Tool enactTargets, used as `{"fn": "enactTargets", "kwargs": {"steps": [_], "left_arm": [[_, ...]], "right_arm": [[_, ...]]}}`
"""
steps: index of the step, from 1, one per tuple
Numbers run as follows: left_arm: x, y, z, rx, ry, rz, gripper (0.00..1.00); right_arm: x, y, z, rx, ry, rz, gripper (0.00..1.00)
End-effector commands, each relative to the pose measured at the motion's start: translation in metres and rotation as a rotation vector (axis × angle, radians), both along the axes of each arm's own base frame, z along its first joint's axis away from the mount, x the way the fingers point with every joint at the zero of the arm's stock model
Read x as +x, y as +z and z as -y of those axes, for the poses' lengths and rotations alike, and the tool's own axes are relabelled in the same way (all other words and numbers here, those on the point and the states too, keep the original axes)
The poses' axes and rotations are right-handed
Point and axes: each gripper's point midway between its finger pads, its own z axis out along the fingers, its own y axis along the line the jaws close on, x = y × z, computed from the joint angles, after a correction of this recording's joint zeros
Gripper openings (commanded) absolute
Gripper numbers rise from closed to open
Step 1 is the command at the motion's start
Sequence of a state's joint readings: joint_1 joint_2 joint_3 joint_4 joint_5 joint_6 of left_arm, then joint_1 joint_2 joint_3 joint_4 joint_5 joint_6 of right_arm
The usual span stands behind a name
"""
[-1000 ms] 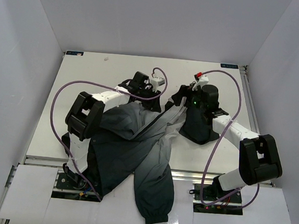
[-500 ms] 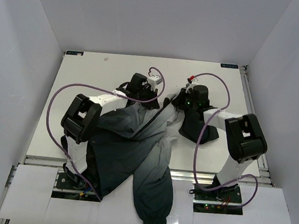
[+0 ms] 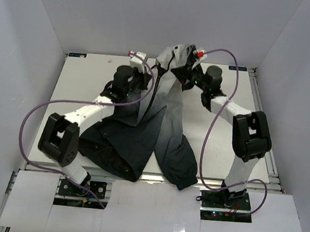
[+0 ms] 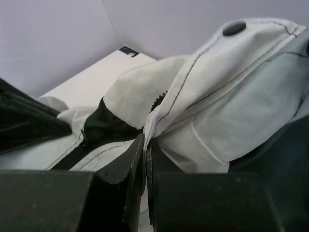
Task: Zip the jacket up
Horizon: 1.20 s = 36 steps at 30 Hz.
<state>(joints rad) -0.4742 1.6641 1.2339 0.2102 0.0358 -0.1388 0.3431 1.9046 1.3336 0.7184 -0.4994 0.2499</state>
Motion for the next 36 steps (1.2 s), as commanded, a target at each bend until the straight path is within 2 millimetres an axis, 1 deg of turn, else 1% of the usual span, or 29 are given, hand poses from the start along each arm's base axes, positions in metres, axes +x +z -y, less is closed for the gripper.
{"fn": "enactTargets", "kwargs": {"steps": [1,2,4,5,7,10,12,13,15,17,18,20,23,26,27,28,30,31,33,35,36], "left_arm": [[-0.033,-0.001,-0.006,-0.127,0.012,0.054,0.00],[-0.045,-0.021,-0.005,-0.136,-0.015,0.023,0.00],[-0.058,-0.026,-0.005,-0.193,-0.041,0.039,0.00],[-0.063,-0.030,-0.003,-0.209,-0.056,0.034,0.00],[-0.073,-0.046,0.000,-0.229,-0.086,0.007,0.00],[-0.079,-0.066,0.001,-0.214,-0.100,-0.034,0.00],[-0.079,-0.072,-0.001,-0.200,-0.091,-0.042,0.00],[-0.080,-0.073,-0.002,-0.197,-0.088,-0.042,0.00],[-0.083,-0.074,-0.004,-0.197,-0.092,-0.036,0.00],[-0.086,-0.075,-0.003,-0.203,-0.099,-0.035,0.00],[-0.088,-0.079,-0.003,-0.202,-0.105,-0.044,0.00],[-0.090,-0.082,-0.001,-0.205,-0.116,-0.054,0.00],[-0.096,-0.091,0.000,-0.200,-0.129,-0.065,0.00],[-0.100,-0.093,0.000,-0.195,-0.137,-0.068,0.00],[-0.102,-0.093,0.000,-0.193,-0.140,-0.067,0.00],[-0.104,-0.093,0.000,-0.190,-0.141,-0.065,0.00],[-0.108,-0.093,0.001,-0.187,-0.141,-0.062,0.00],[-0.109,-0.095,0.001,-0.186,-0.141,-0.066,0.00],[-0.112,-0.099,0.002,-0.186,-0.144,-0.073,0.00],[-0.115,-0.103,0.002,-0.182,-0.146,-0.080,0.00],[-0.116,-0.105,0.002,-0.180,-0.145,-0.083,0.00]], "right_arm": [[-0.051,-0.041,0.016,0.030,0.019,-0.027,0.08],[-0.058,-0.053,0.018,0.037,0.015,-0.045,0.08],[-0.072,-0.074,0.024,0.054,0.007,-0.060,0.08],[-0.076,-0.081,0.026,0.062,0.003,-0.065,0.08],[-0.082,-0.096,0.026,0.079,0.013,-0.096,0.08],[-0.089,-0.112,0.024,0.090,0.038,-0.143,0.08],[-0.092,-0.116,0.026,0.091,0.033,-0.160,0.09],[-0.094,-0.118,0.028,0.088,0.025,-0.165,0.12],[-0.096,-0.117,0.032,0.075,0.003,-0.173,0.21],[-0.098,-0.126,0.037,0.033,-0.026,-0.224,0.38],[-0.099,-0.124,0.040,0.015,-0.041,-0.228,0.47],[-0.099,-0.116,0.048,-0.005,-0.088,-0.214,0.53],[-0.105,-0.084,0.057,-0.017,-0.130,-0.157,0.52],[-0.106,-0.052,0.059,-0.036,-0.156,-0.079,0.52],[-0.105,-0.039,0.059,-0.041,-0.164,-0.045,0.51],[-0.104,-0.024,0.057,-0.043,-0.163,-0.003,0.47],[-0.100,-0.016,0.050,-0.061,-0.137,0.019,0.33],[-0.095,-0.009,0.044,-0.066,-0.111,0.035,0.30],[-0.087,-0.010,0.027,-0.091,-0.045,0.010,0.20],[-0.078,-0.011,0.004,-0.137,0.020,-0.005,0.16],[-0.075,-0.017,-0.008,-0.173,0.046,-0.024,0.15]]}}
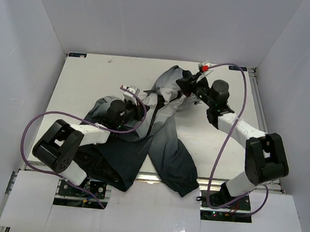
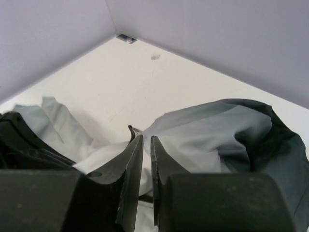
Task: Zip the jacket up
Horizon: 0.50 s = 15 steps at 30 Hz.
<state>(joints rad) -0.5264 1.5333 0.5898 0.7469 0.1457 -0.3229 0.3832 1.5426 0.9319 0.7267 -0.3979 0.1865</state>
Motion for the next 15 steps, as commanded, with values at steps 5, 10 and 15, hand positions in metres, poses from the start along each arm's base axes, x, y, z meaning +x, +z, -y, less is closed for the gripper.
{"fn": "enactTargets", "kwargs": {"steps": [5,10,15], "left_arm": [[-0.011,-0.004,-0.001,0.007,-0.001,-0.002,0.00],[-0.013,0.000,-0.006,0.010,0.023,0.009,0.00],[-0.013,0.003,-0.010,0.014,0.045,0.011,0.00]], "right_arm": [[0.012,-0.101,-0.069,-0.302,0.141,-0.274,0.12],[0.032,-0.192,-0.054,-0.330,0.062,-0.545,0.09],[0.070,-0.222,-0.021,-0.290,-0.115,-0.661,0.08]]}}
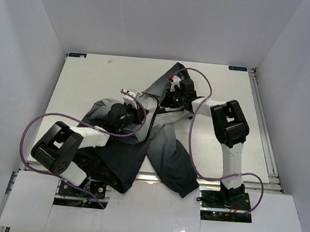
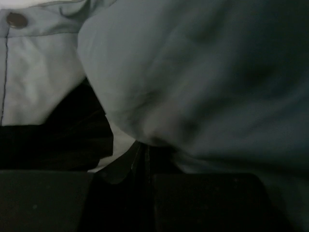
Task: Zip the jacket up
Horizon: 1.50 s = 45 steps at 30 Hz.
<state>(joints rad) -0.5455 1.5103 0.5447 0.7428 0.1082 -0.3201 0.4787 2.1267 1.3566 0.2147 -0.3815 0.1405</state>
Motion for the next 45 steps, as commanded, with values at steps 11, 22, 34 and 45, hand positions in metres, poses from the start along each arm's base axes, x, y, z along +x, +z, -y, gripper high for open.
{"fn": "enactTargets", "kwargs": {"steps": [11,22,34,45], "left_arm": [[-0.004,0.011,0.001,-0.003,-0.004,0.012,0.00],[-0.004,0.007,0.007,0.004,-0.027,0.000,0.00],[-0.005,0.040,0.018,0.078,-0.111,-0.026,0.33],[-0.037,0.074,0.044,0.065,-0.355,-0.087,0.51]], "right_arm": [[0.072,0.083,0.030,0.106,-0.091,0.106,0.33],[0.010,0.137,-0.013,0.206,0.240,0.127,0.59],[-0.051,0.137,0.015,0.138,0.312,0.244,0.73],[-0.065,0.116,0.032,0.046,0.464,0.352,0.64]]}}
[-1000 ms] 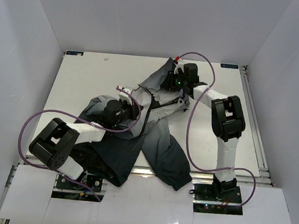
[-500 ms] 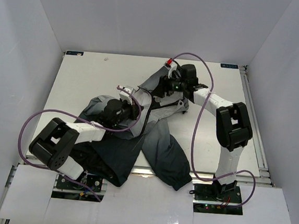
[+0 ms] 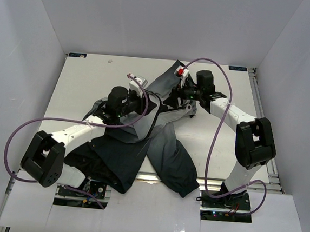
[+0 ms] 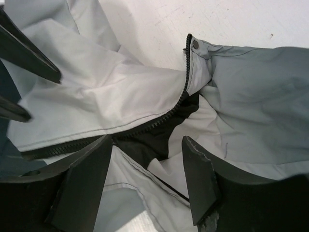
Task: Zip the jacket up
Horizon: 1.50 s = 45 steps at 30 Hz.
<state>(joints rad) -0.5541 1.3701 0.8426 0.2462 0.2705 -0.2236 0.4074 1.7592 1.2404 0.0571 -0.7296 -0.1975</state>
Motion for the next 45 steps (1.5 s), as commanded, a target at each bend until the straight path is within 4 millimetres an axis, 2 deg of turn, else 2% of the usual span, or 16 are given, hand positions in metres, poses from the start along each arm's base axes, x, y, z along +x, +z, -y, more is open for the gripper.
{"fn": "enactTargets", "kwargs": {"steps": [1,4,12,14,15,17,19,23,27,33,39,45], "left_arm": [[-0.029,-0.007,0.022,-0.002,-0.193,-0.109,0.51],[-0.028,-0.024,0.031,0.016,-0.224,-0.169,0.51],[-0.001,-0.081,0.034,0.143,-0.135,-0.298,0.50],[0.003,-0.091,0.030,0.168,-0.104,-0.303,0.42],[0.004,-0.095,0.028,0.178,-0.094,-0.304,0.32],[0.005,-0.100,0.025,0.188,-0.080,-0.298,0.15],[0.005,-0.101,0.024,0.193,-0.075,-0.295,0.02],[0.008,-0.100,0.016,0.210,-0.037,-0.280,0.00],[0.008,-0.088,0.004,0.228,0.015,-0.238,0.00],[0.009,-0.087,-0.018,0.292,0.097,-0.227,0.00],[0.005,-0.078,-0.020,0.281,0.098,-0.211,0.00],[0.002,-0.068,-0.017,0.261,0.075,-0.195,0.00]], "right_arm": [[-0.004,-0.009,0.006,-0.031,0.108,0.085,0.64],[-0.008,-0.021,0.005,-0.035,0.166,0.079,0.63],[-0.003,-0.045,-0.002,-0.052,0.256,0.044,0.64],[-0.002,-0.050,-0.004,-0.044,0.266,0.036,0.63],[0.000,-0.054,-0.006,-0.042,0.266,0.025,0.60],[0.008,-0.053,-0.008,-0.039,0.246,0.013,0.47],[0.019,-0.055,-0.010,-0.038,0.202,0.005,0.33],[0.037,-0.055,-0.010,-0.034,0.122,0.017,0.08],[0.053,-0.042,-0.006,0.007,0.031,0.062,0.08],[0.059,-0.018,0.001,0.060,-0.043,0.106,0.08],[0.077,-0.006,0.012,0.082,-0.163,0.115,0.08],[0.078,-0.005,0.016,0.115,-0.196,0.101,0.08]]}}
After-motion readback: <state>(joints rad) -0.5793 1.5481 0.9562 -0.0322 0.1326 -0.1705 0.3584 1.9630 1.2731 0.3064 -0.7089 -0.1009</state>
